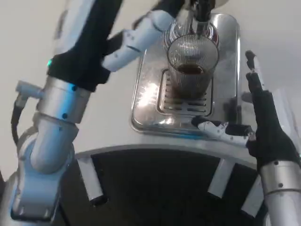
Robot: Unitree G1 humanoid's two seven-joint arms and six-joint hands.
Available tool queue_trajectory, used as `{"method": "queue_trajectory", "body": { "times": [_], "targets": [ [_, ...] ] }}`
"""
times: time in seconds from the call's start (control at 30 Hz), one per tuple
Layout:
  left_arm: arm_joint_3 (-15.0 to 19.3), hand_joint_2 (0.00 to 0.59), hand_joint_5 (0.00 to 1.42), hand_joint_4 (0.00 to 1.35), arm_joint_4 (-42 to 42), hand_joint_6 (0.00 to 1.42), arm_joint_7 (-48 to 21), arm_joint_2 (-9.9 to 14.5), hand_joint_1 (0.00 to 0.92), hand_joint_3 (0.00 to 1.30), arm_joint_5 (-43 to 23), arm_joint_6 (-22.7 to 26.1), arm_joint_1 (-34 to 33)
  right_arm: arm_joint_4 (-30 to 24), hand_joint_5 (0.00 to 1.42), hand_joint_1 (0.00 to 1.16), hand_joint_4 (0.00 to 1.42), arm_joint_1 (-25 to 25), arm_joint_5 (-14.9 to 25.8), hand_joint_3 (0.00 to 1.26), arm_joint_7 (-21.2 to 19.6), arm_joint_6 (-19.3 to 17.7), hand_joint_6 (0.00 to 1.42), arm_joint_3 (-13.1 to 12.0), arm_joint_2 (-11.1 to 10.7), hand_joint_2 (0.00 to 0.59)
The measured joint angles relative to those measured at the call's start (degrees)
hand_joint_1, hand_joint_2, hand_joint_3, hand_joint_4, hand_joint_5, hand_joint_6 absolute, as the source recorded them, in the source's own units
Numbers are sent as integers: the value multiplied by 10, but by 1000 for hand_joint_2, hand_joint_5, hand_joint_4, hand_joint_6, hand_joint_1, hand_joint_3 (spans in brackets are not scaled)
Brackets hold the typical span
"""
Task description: Grasp the cup under the faucet to collect the drink, then remove the cup.
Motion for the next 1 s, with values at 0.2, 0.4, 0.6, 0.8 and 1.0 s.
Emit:
{"method": "queue_trajectory", "body": {
  "times": [0.2,0.4,0.6,0.8,1.0],
  "targets": [
    [9,220,0,0,-14,0,24,7,0,0,80,66,45,51,62,1071,22,-30,15,26,-23,-1,212,-1,1,203],
    [-4,219,0,0,-6,0,28,42,0,0,136,73,75,88,71,1060,22,-58,35,26,-46,-7,212,0,1,227],
    [-21,218,0,0,6,0,29,59,0,0,158,71,118,108,72,1010,22,-76,55,26,-55,-10,212,0,0,269],
    [-37,218,0,0,7,0,29,61,0,0,157,68,137,110,77,991,32,-91,76,35,-47,-16,212,3,-6,304],
    [-41,218,0,0,12,0,29,61,0,0,157,63,137,107,85,924,32,-92,86,36,-33,-18,212,15,-14,329]
  ]
}}
